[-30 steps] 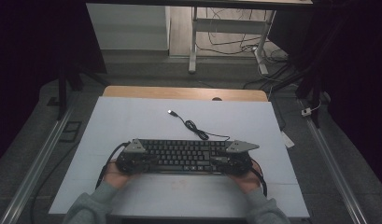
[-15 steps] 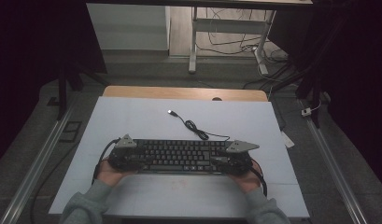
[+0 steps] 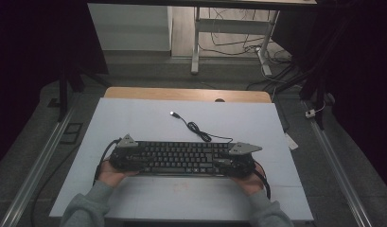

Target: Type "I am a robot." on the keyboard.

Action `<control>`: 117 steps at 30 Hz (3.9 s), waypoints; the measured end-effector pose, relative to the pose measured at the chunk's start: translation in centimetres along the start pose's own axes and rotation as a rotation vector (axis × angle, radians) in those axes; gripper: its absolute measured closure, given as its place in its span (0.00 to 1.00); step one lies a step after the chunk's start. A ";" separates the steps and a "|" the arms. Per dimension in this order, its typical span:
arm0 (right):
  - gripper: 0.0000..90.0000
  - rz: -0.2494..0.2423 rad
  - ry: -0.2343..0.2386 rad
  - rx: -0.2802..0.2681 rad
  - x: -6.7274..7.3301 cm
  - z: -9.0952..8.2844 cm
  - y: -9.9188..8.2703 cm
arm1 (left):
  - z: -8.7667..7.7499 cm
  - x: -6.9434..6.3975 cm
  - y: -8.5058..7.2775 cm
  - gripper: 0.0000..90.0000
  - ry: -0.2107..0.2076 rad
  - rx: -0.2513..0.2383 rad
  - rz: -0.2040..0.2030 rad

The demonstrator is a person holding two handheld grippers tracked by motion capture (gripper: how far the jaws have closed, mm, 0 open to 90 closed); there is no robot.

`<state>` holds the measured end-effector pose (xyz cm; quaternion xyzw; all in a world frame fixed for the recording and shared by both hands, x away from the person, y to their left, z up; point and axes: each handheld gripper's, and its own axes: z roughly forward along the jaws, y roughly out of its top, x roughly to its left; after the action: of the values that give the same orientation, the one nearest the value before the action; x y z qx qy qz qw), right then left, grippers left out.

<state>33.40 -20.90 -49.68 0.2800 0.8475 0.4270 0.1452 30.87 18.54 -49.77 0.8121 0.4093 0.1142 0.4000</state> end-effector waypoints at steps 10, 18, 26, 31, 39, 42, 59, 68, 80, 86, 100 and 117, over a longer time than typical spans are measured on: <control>0.58 0.001 -0.002 0.005 0.0 0.0 0.0 | 1.0 0.3 0.8 0.46 0.010 0.010 0.005; 0.57 0.003 0.000 0.006 0.1 0.1 0.0 | 1.8 0.3 1.3 0.49 0.007 0.015 0.016; 0.57 0.005 -0.001 0.004 0.0 0.1 -0.1 | 2.5 0.3 1.6 0.62 -0.002 0.017 0.038; 0.57 0.004 -0.001 0.006 0.1 0.1 -0.1 | 3.0 0.2 1.6 0.76 -0.009 0.021 0.053; 0.57 -0.003 -0.005 0.014 0.1 0.2 -0.1 | 4.2 0.5 1.7 0.99 -0.013 0.060 0.049; 0.57 -0.005 -0.006 0.016 0.1 0.2 -0.1 | 4.6 0.5 1.7 0.99 -0.009 0.080 0.059; 0.57 -0.006 -0.007 0.016 0.1 0.2 -0.1 | 5.4 0.3 1.7 0.99 0.005 0.103 0.078; 0.57 -0.007 -0.006 0.007 0.1 0.1 -0.1 | 4.7 0.1 1.9 0.99 0.013 0.062 0.074; 0.57 -0.007 -0.014 0.008 0.0 0.0 -0.1 | 2.5 0.3 1.9 0.90 -0.010 0.003 0.050; 0.57 -0.007 -0.008 0.004 0.0 -0.1 0.0 | 1.6 0.3 1.6 0.74 -0.012 -0.011 0.036; 0.57 -0.005 -0.012 0.001 -0.1 -0.1 -0.1 | -0.1 1.0 0.7 0.45 -0.008 -0.012 -0.015; 0.57 -0.010 0.003 -0.021 0.2 0.0 0.5 | 0.3 1.0 0.7 0.42 -0.009 0.012 -0.008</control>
<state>33.43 -20.48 -49.29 0.2734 0.8445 0.4356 0.1492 32.02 18.86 -49.61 0.8134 0.4113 0.1064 0.3974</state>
